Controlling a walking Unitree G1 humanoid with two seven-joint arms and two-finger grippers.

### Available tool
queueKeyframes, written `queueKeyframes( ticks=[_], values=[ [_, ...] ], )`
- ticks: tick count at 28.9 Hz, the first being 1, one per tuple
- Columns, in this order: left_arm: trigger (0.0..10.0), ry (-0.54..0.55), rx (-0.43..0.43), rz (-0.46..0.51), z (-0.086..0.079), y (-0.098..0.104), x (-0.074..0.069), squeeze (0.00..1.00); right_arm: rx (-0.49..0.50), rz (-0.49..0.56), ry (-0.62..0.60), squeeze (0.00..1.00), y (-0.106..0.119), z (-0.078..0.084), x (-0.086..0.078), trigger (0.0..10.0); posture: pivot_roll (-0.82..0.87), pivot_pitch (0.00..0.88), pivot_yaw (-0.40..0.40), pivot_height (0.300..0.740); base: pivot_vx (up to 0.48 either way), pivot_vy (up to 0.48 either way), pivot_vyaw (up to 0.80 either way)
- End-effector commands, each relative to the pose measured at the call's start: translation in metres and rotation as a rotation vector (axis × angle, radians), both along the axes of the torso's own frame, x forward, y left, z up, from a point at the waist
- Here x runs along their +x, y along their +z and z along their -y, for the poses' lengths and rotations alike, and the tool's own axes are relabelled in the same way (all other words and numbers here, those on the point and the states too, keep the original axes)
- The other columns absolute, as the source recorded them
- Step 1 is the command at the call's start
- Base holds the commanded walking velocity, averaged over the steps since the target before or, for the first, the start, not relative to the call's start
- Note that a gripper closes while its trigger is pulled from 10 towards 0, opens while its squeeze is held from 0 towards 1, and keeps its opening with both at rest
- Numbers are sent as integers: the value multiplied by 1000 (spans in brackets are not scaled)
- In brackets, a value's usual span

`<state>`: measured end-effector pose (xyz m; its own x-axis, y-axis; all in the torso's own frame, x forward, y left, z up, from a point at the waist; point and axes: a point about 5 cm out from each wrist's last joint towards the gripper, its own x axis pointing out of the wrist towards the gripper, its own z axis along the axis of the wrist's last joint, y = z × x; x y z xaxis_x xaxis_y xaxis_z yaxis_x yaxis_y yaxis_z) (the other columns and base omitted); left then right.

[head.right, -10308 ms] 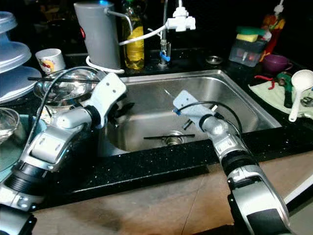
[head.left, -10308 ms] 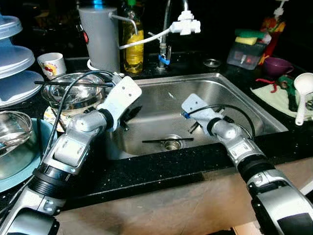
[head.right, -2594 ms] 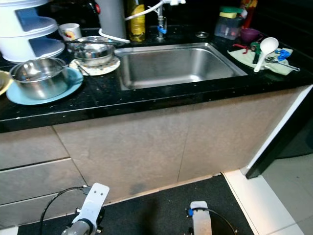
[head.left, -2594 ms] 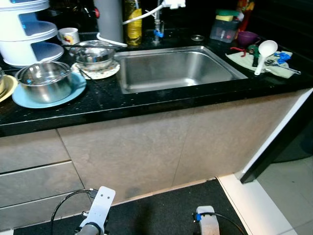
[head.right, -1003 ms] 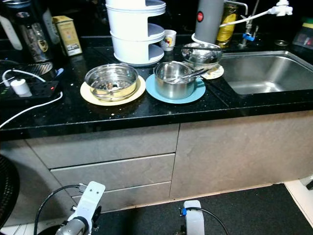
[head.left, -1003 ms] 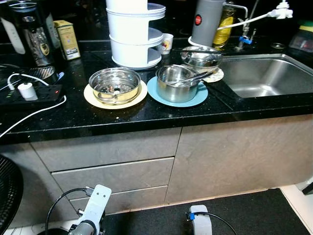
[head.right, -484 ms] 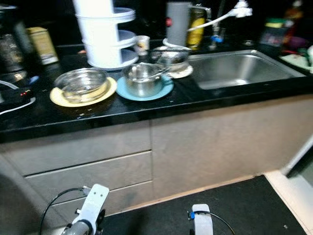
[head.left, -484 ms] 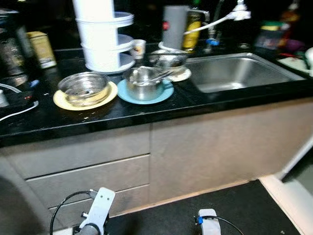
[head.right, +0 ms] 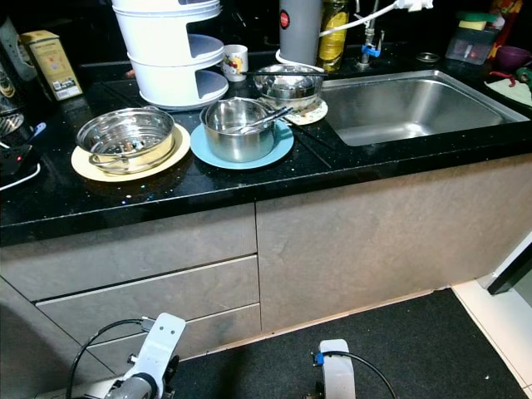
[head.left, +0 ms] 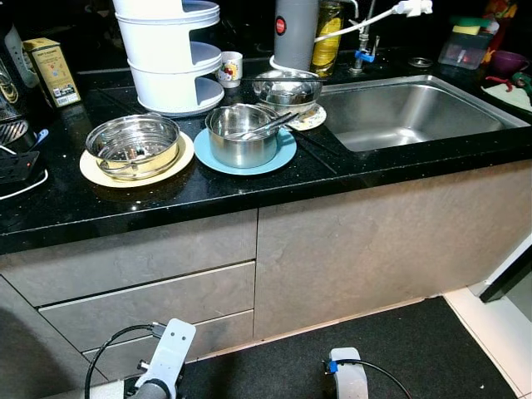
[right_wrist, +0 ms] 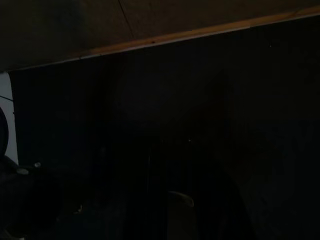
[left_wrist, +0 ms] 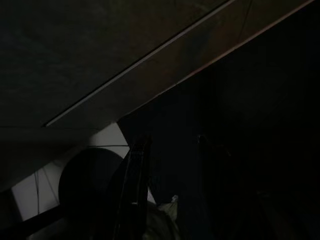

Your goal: Kitchen organization

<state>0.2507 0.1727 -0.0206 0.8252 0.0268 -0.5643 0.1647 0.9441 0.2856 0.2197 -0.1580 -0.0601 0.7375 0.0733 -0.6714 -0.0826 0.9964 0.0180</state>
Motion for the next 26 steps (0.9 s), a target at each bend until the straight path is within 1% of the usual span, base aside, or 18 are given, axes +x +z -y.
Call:
queueKeyframes(
  ticks=[1, 16, 20, 26],
  values=[
    [10000, 4, 22, -30, -4, -5, -5, 0, -4, -38, -2, 0, -6, 1, -9, 10000, -28, 111, -12, 740, 0, 0, 0],
    [10000, 22, -5, -30, -5, -6, -5, 0, 5, -38, 0, 0, -6, 0, -9, 10000, -30, 115, -12, 740, 0, 0, 0],
    [10000, 38, -30, -45, -5, -8, -8, 0, 2, -46, 6, 0, -7, 1, -11, 10000, -30, 114, -14, 740, 263, 0, 0],
    [10000, 40, -26, -53, -7, -11, -11, 0, -2, -53, 9, 0, -9, 1, -13, 10000, -32, 116, -14, 740, 301, 0, 0]
  ],
)
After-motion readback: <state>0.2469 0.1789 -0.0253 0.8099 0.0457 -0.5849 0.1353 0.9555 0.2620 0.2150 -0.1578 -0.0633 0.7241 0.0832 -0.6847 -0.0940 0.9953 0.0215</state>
